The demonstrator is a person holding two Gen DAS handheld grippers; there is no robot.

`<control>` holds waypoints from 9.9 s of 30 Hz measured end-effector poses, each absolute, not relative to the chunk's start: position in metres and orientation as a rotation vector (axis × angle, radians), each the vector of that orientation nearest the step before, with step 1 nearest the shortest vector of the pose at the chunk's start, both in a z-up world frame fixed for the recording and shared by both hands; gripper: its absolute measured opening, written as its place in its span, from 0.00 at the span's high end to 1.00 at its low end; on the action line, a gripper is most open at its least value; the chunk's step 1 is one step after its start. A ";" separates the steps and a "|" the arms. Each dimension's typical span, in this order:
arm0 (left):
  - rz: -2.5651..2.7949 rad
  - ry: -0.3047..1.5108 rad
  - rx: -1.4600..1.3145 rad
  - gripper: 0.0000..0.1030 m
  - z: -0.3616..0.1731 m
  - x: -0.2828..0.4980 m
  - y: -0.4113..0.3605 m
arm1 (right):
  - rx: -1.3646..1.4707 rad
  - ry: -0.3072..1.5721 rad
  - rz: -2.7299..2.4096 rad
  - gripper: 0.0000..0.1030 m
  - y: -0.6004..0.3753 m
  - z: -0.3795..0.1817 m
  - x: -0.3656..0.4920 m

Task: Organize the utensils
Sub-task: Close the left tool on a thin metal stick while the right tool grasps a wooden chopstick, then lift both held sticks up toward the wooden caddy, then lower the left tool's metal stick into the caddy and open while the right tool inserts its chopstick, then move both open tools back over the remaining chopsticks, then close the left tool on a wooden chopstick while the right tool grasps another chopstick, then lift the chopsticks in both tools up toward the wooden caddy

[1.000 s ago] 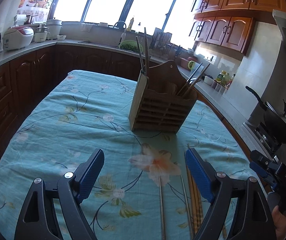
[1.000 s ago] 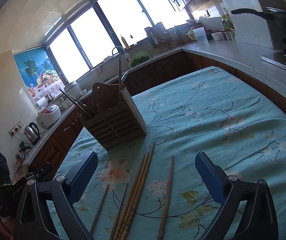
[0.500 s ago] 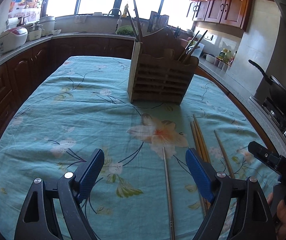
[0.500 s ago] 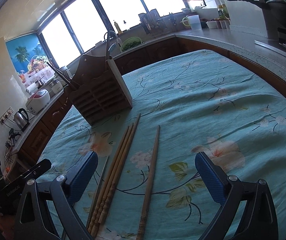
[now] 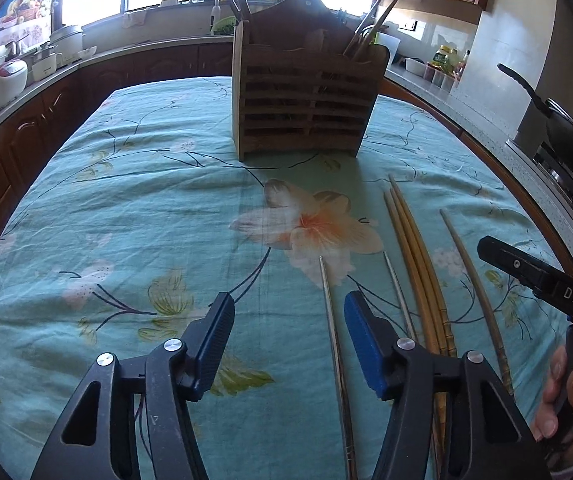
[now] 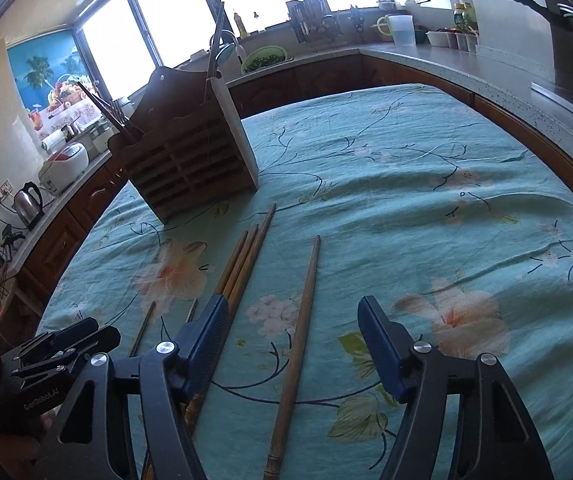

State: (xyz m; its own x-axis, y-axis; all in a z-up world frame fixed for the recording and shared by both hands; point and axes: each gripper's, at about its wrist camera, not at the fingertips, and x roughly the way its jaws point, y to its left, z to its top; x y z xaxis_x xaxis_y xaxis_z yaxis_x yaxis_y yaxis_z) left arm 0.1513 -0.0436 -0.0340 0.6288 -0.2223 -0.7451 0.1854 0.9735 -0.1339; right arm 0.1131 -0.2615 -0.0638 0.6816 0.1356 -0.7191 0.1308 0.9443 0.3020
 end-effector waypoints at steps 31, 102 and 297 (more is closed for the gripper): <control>-0.344 0.919 -0.005 0.98 -0.044 0.184 -0.065 | 0.286 0.899 0.023 0.95 -0.265 -0.067 0.155; -0.233 0.210 -0.247 0.98 0.150 0.220 0.023 | 0.393 0.287 0.101 0.95 -0.282 0.163 0.236; -0.389 0.478 -0.266 0.97 0.061 0.134 0.013 | 0.363 0.477 0.096 0.95 -0.292 0.092 0.111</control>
